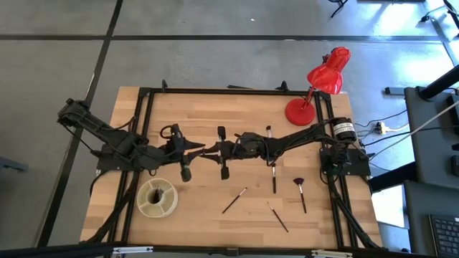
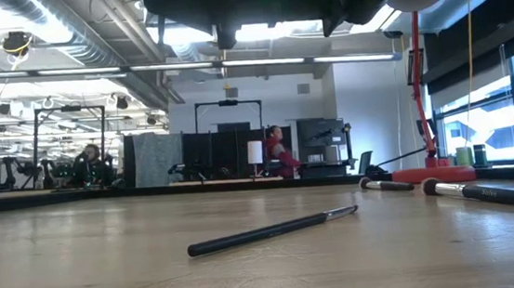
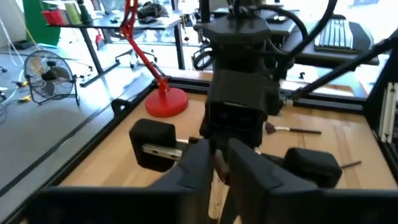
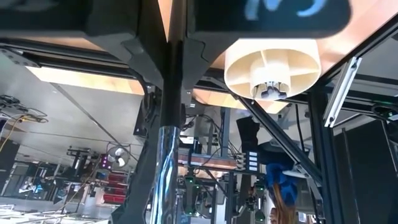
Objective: Put items in baskets/containers
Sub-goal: Put the black eyeshadow brush into the white organizer
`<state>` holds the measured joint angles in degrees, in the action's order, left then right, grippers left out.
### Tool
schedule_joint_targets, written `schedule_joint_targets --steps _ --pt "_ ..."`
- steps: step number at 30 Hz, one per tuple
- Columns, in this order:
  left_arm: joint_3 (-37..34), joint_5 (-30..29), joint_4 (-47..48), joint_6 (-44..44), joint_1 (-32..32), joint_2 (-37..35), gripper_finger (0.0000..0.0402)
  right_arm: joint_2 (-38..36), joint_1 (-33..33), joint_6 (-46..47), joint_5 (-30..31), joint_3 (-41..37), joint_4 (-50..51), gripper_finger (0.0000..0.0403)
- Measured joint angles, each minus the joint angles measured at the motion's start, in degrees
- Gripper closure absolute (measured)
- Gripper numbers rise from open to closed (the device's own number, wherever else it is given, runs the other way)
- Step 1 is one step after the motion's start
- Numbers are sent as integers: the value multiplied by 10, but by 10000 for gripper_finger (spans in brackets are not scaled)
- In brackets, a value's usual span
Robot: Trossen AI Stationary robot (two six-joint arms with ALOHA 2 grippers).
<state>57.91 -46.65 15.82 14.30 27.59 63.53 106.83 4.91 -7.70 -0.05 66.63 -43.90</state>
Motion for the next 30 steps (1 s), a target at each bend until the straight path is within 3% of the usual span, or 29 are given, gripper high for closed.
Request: schedule_joint_targets --steps 3,12,16,20,27,30 --pt "0 11 14 22 0 0 392 0 0 1 0 0 1 372" --pt "0 0 20 30 6 0 398 0 -4 15 0 0 -2 365" --pt "0 -37 90 64 42 -6 398 -5 -11 67 57 0 11 319" --pt "0 -88 207 186 98 -20 398 -32 -18 106 104 0 70 260" --pt "46 8 352 421 171 -87 399 -54 -28 122 136 0 142 203" --pt "52 160 384 460 205 -101 399 -59 -25 128 128 0 143 200"
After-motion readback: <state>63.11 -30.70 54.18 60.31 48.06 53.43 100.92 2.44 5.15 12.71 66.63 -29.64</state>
